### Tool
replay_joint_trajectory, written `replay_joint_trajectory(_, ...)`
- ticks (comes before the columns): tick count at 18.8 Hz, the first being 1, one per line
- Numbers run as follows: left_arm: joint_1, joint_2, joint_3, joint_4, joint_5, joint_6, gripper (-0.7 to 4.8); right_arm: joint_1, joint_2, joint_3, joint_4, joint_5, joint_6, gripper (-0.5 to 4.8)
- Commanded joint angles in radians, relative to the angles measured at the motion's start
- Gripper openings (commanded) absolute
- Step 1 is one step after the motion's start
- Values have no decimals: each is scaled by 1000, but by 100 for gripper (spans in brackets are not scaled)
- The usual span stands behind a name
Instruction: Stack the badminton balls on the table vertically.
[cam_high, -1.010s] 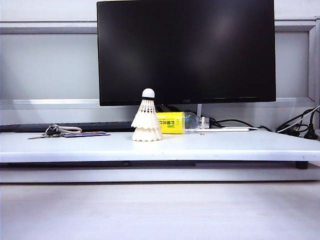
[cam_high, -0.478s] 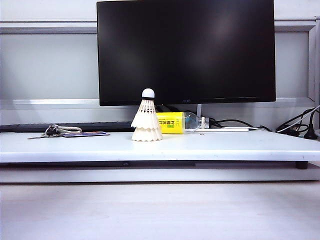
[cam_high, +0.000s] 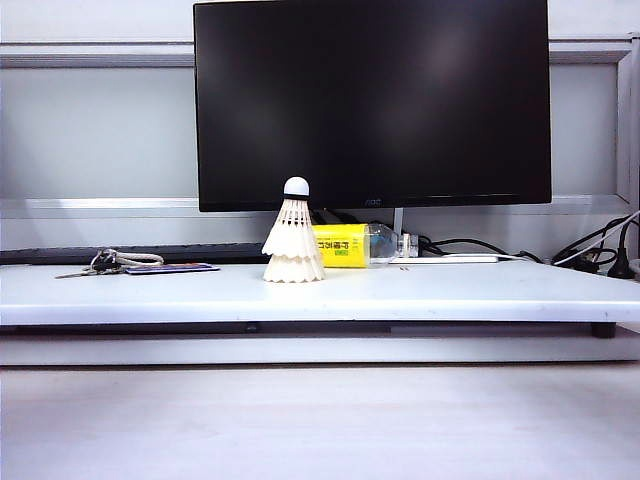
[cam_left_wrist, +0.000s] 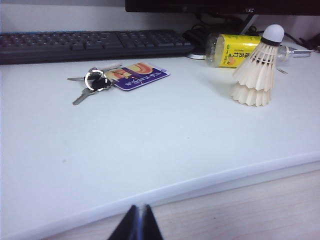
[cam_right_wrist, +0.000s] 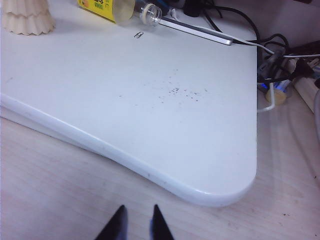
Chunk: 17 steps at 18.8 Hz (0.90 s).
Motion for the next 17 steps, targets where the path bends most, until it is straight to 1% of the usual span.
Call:
replay_joint_trajectory(1,-1,1,-3,-17,6,-2,22,-1,-2,0,-5,9,-2,72)
replay_joint_trajectory(4,-1,1,-3,-17,6,-2,22,-25,-2,0,-5,8,-2,72)
replay_joint_trajectory(11,-1,1,-3,-17,6,-2,22,-145,-2,0,-5,9,-2,72)
replay_joint_trajectory(17,-1,1,-3,-17,6,-2,22,-187,-1,0,-5,8,-2,72)
